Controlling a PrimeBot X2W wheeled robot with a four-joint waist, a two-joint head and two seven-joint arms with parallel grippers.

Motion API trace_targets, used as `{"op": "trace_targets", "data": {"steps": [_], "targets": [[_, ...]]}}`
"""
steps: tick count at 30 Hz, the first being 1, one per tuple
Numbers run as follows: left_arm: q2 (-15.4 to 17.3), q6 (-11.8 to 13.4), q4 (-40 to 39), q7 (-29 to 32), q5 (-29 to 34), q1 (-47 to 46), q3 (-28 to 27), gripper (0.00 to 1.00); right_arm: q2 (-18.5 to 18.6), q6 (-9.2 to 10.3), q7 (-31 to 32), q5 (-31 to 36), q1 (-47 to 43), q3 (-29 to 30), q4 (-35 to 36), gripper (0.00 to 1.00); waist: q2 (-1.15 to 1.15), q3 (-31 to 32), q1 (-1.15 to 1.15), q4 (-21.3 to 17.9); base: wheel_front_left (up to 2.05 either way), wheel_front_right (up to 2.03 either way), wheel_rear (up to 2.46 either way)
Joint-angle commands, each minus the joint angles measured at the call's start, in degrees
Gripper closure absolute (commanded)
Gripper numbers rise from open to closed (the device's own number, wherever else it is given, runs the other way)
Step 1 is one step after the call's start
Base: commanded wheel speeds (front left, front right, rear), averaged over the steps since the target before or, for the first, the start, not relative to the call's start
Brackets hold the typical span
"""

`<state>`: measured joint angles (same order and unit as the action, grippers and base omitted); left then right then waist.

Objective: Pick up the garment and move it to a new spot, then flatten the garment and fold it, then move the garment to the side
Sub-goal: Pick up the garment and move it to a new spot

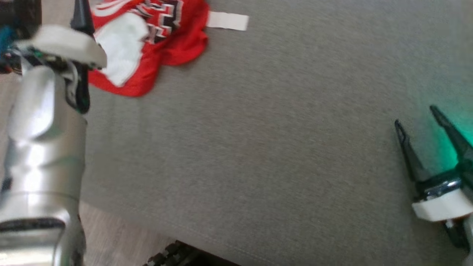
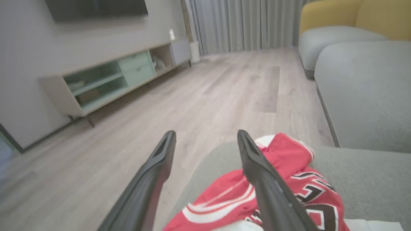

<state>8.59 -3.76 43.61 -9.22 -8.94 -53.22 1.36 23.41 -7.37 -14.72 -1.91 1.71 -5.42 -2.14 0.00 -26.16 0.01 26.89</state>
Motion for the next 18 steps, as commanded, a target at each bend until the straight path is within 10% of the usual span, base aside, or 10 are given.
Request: {"op": "trace_targets", "data": {"steps": [1,13,15,16,18], "targets": [[3.5,-0.8,3.6,2.6,-1.4,-2.9,-2.1,0.00,2.1,-0.12,0.2,0.7,-0.7,-0.1,1.1,0.00,0.00,-4.4,-0.01,-4.9,0.00,0.00,0.00],[7.1,-3.7,24.2,11.4,-7.1,-10.7,-0.6,0.00,2.5,-0.12,1.6,2.1,-0.6,4.2,6.9,0.00,0.00,-12.4,-0.01,-11.5,0.00,0.00,0.00],[7.4,-3.7,23.9,9.3,-7.8,-11.2,0.3,0.82,2.1,-0.12,1.5,2.4,-0.6,4.6,7.1,0.00,0.00,-13.0,-0.01,-11.4,0.00,0.00,0.00],[8.0,-3.7,23.7,7.8,-7.5,-11.5,1.1,1.00,1.9,-0.12,1.5,2.5,-0.5,4.6,7.1,0.00,0.00,-13.1,-0.01,-11.3,0.00,0.00,0.00],[9.4,-3.7,23.2,4.2,-6.7,-12.2,2.5,1.00,1.2,-0.12,1.3,2.6,0.0,3.9,6.6,0.00,0.00,-12.5,-0.01,-11.5,0.00,0.00,0.00]]}}
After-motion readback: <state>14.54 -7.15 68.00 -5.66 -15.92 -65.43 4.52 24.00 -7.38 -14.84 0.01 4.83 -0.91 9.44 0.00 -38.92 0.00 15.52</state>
